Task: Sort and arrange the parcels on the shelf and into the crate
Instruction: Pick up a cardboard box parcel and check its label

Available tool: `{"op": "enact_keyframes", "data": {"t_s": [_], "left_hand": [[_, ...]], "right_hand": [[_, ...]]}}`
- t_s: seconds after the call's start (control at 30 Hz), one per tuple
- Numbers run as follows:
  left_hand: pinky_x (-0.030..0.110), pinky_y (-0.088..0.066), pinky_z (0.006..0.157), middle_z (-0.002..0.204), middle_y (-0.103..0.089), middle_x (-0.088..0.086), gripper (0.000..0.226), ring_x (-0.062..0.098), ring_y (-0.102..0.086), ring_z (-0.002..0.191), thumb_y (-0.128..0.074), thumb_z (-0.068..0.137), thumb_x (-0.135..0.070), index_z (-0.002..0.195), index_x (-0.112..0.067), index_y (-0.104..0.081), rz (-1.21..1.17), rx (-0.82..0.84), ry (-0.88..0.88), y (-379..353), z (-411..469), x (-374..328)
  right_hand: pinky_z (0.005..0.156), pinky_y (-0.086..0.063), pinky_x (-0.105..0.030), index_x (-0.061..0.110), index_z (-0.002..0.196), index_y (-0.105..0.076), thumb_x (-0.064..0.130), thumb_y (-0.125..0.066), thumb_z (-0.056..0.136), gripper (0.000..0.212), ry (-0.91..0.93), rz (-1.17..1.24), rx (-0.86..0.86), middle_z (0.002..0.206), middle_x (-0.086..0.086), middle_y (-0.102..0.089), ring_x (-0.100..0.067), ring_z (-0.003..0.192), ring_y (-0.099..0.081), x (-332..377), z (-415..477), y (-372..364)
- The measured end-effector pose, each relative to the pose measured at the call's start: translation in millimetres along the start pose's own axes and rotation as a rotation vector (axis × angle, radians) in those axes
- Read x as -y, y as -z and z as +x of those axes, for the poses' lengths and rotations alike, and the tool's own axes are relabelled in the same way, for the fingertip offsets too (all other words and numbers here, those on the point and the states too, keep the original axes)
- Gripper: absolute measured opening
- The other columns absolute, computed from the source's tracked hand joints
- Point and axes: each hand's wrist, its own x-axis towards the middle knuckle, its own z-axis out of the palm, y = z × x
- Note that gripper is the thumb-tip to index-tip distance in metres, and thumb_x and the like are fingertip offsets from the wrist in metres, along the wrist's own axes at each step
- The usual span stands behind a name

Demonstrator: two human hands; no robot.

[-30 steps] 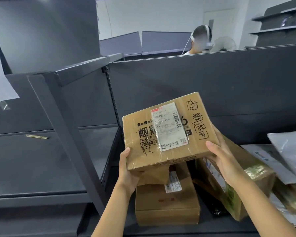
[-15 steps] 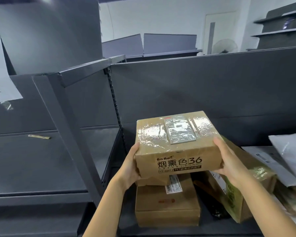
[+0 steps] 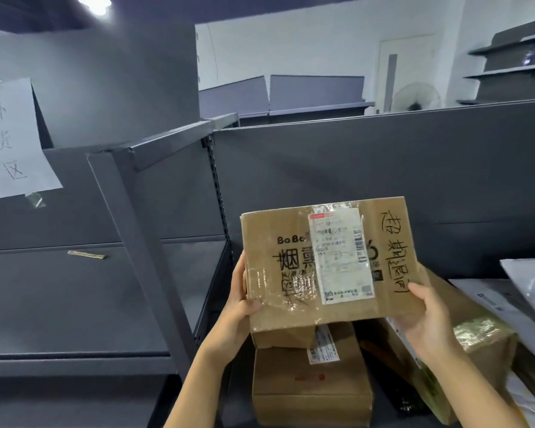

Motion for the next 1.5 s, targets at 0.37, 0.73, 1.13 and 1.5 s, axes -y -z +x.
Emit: {"op": "enact_keyframes", "data": {"t_s": [0.37, 0.73, 1.13, 1.5], "left_hand": [[0.045, -0.055, 0.081, 0.126, -0.063, 0.008, 0.077, 0.028, -0.063, 0.113, -0.061, 0.057, -0.013, 0.131, -0.032, -0.051, -0.217, -0.132, 0.138, 21, -7, 32], [0.033, -0.057, 0.077, 0.130, -0.062, -0.001, 0.068, 0.022, -0.062, 0.114, -0.063, 0.073, -0.042, 0.137, -0.043, -0.041, -0.069, -0.145, 0.097, 14, 0, 19], [0.033, -0.057, 0.081, 0.121, -0.065, -0.005, 0.087, 0.020, -0.064, 0.112, -0.084, 0.057, -0.048, 0.130, -0.045, -0.035, -0.180, 0.078, 0.152, -80, 22, 41], [0.042, -0.054, 0.091, 0.135, -0.055, -0.003, 0.077, 0.019, -0.060, 0.118, -0.075, 0.064, -0.033, 0.123, -0.062, -0.035, -0.519, 0.314, 0.502, -308, -52, 130]], "right_hand": [[0.067, -0.058, -0.027, 0.047, 0.109, -0.056, 0.010, -0.047, 0.069, 0.054, 0.156, -0.221, 0.140, 0.105, 0.007, -0.065, -0.015, 0.096, -0.062, 7, -13, -22], [0.060, -0.056, -0.023, 0.038, 0.113, -0.053, 0.018, -0.055, 0.074, 0.044, 0.065, -0.163, 0.046, 0.098, 0.010, -0.071, -0.007, 0.084, -0.069, 5, -16, -17], [0.071, -0.058, -0.024, 0.034, 0.122, -0.054, 0.020, -0.043, 0.086, 0.041, 0.238, -0.125, -0.198, 0.113, 0.006, -0.069, -0.010, 0.097, -0.067, 64, -72, 42], [0.099, -0.047, -0.045, 0.046, 0.146, -0.009, 0.035, -0.074, 0.074, 0.097, 0.478, -0.270, -0.886, 0.152, 0.006, -0.035, -0.016, 0.135, -0.041, 73, -231, 130]]}}
